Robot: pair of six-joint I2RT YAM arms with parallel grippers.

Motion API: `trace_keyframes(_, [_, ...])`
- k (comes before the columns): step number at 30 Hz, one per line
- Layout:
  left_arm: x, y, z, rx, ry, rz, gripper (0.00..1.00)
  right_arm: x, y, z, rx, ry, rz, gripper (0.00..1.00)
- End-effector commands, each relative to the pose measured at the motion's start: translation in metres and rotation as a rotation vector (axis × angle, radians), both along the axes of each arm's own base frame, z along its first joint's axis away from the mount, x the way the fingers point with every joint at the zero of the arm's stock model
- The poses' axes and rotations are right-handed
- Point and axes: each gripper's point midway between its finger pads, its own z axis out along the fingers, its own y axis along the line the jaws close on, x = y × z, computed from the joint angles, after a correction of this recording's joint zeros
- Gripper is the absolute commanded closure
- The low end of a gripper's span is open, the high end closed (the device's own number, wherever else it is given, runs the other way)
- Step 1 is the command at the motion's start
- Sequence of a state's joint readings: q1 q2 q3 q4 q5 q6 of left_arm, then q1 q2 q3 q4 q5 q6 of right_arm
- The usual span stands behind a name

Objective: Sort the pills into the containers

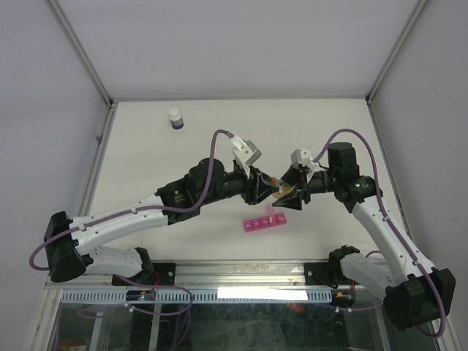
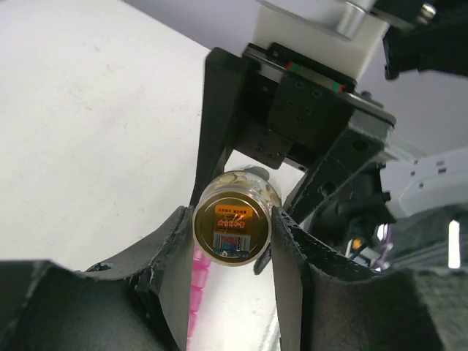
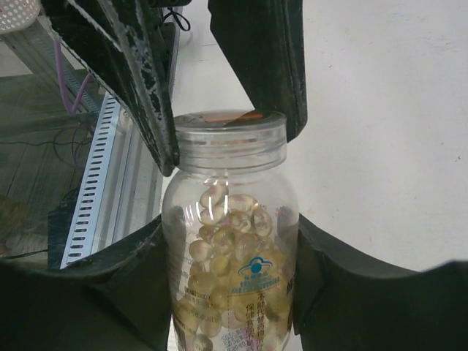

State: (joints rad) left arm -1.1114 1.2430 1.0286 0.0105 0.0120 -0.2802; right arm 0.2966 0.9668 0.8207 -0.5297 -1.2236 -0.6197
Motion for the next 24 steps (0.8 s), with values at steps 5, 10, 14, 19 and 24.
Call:
trace_keyframes(5, [-0.050,-0.006,-0.007,0.059,-0.407,-0.477,0.86,0.007,0.002,0.024,0.038,-0.095,0.008,1.00])
trace_keyframes(10, [-0.040,-0.002,-0.026,0.104,-0.524,-0.593,0.84,0.007,0.002,0.024,0.038,-0.097,0.007,1.00])
trace_keyframes(14, [-0.014,0.000,-0.021,0.095,-0.523,-0.569,0.75,0.007,0.003,0.023,0.036,-0.093,0.007,1.00])
trace_keyframes(19, [0.003,0.005,-0.004,0.061,-0.604,-0.509,0.33,0.008,0.002,0.023,0.035,-0.094,0.005,1.00])
trace_keyframes(24, [0.017,0.018,0.003,-0.006,-0.677,-0.356,0.01,0.008,0.002,0.022,0.033,-0.094,0.004,1.00])
